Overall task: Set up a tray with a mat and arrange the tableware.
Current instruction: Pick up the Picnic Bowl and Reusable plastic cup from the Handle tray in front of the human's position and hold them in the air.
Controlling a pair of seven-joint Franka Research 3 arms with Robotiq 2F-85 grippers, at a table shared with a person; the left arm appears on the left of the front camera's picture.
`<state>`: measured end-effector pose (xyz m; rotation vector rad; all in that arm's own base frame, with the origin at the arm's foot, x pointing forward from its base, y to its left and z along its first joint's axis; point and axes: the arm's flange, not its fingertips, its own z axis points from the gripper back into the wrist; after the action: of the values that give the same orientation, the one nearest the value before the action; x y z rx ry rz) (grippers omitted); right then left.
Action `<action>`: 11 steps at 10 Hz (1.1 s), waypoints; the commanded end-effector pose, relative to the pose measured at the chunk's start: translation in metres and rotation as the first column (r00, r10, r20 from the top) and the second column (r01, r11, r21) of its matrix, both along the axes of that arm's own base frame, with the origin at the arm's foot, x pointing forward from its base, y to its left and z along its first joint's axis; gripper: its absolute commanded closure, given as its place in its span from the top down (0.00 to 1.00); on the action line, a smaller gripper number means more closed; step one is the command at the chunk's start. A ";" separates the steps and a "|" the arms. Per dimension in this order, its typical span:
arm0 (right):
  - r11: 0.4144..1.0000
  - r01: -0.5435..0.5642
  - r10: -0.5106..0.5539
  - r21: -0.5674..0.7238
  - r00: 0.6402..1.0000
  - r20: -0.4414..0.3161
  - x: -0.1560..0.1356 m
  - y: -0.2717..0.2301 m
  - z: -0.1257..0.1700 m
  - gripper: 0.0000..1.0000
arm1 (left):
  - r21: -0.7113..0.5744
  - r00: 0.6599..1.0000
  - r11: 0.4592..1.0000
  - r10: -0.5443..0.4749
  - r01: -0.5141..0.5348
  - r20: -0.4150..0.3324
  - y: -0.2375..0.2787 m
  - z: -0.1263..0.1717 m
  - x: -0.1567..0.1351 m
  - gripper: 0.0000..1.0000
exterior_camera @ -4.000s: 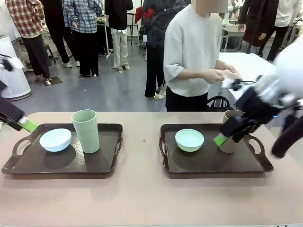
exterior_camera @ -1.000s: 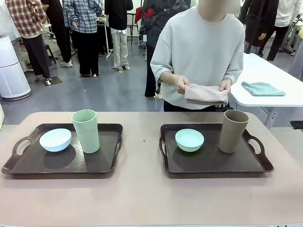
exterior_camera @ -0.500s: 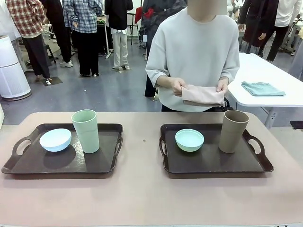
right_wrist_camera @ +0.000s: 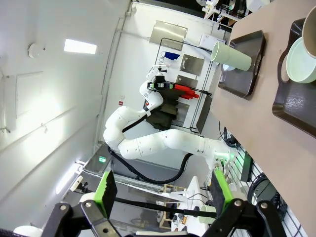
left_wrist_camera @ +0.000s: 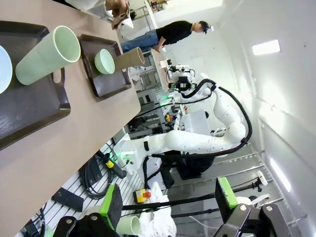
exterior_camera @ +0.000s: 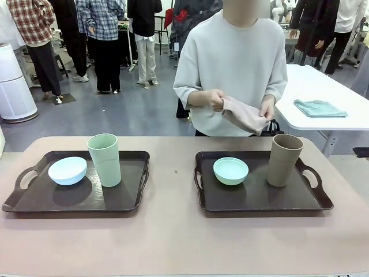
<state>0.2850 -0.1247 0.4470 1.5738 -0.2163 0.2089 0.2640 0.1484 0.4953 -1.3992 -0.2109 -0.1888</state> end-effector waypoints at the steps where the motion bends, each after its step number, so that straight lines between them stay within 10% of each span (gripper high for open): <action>1: 0.996 -0.029 0.037 -0.083 0.996 0.087 0.005 0.012 0.013 1.00 | 0.180 0.995 0.983 -0.050 0.033 0.090 -0.036 0.040 -0.014 1.00; 5: 0.848 -0.003 0.250 -0.530 0.884 0.395 0.025 0.019 0.031 1.00 | 0.432 0.973 0.900 -0.139 0.048 0.182 -0.110 0.103 -0.024 1.00; 8: 0.676 -0.020 0.502 -0.737 0.745 0.440 0.038 0.023 0.017 1.00 | 0.582 0.952 0.805 -0.257 0.117 0.164 -0.185 0.139 -0.023 1.00; 11: 0.609 0.039 0.560 -0.792 0.686 0.464 0.043 0.028 -0.010 1.00 | 0.719 0.942 0.692 -0.280 0.064 0.185 -0.267 0.159 -0.011 1.00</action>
<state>0.3343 -0.1004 0.4543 0.6092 -0.3614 1.0181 0.2405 -0.1015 0.6528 -0.6970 -0.2115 -0.6008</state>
